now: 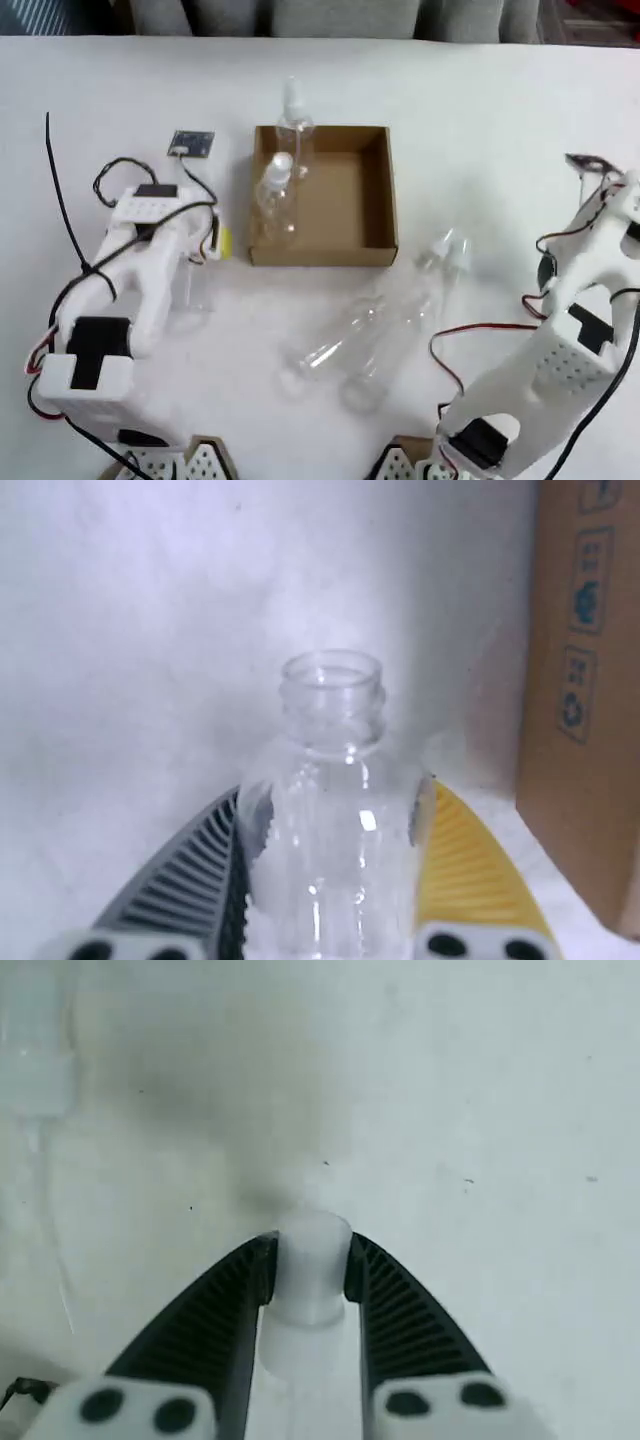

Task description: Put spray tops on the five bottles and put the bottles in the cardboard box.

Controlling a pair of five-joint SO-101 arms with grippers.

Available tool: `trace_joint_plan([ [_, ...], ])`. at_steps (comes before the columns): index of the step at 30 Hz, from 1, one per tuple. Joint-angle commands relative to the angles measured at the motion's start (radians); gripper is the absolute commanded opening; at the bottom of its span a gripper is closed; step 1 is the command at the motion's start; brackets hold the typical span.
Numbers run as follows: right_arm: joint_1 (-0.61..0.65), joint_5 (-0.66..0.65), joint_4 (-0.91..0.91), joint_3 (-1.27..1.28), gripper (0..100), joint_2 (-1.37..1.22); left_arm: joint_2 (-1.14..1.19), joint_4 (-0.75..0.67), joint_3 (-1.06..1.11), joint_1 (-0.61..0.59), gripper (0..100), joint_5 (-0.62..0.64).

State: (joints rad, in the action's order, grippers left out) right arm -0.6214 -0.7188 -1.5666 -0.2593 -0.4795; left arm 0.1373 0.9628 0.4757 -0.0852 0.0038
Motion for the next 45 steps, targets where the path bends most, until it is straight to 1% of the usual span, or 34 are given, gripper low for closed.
trace_joint_plan([
  [1,-0.021,-0.009,0.079,0.035,13.5,0.067,-0.053,-0.023,-0.009,0.005,6,-0.009],
  [3,-0.022,-0.009,0.081,0.043,20.1,0.068,-0.053,-0.025,-0.009,0.005,6,-0.009],
  [4,-0.025,-0.009,0.081,0.044,21.7,0.074,-0.053,-0.025,-0.009,0.005,6,-0.009],
  [7,-0.028,-0.009,0.042,0.032,20.4,0.088,-0.053,-0.025,-0.009,0.005,6,-0.009],
  [12,-0.062,-0.008,-0.084,0.026,16.9,0.153,-0.053,-0.025,-0.009,0.005,6,-0.009],
  [19,-0.124,0.000,-0.105,0.032,16.6,0.159,-0.053,-0.023,-0.009,0.005,6,-0.009],
  [23,-0.127,0.002,-0.097,0.032,16.6,0.131,-0.053,-0.023,-0.009,0.005,6,-0.009],
  [28,-0.105,0.091,-0.038,0.031,16.6,0.062,-0.053,-0.023,-0.008,0.005,6,-0.009],
  [34,-0.093,0.152,0.041,0.031,16.6,-0.001,-0.053,-0.023,-0.008,0.005,6,-0.028],
  [37,-0.082,0.155,0.059,0.032,16.6,-0.021,-0.053,-0.023,-0.008,0.007,6,-0.071],
  [45,-0.042,0.172,0.059,0.031,16.6,-0.041,-0.054,-0.023,-0.008,0.007,6,-0.072],
])
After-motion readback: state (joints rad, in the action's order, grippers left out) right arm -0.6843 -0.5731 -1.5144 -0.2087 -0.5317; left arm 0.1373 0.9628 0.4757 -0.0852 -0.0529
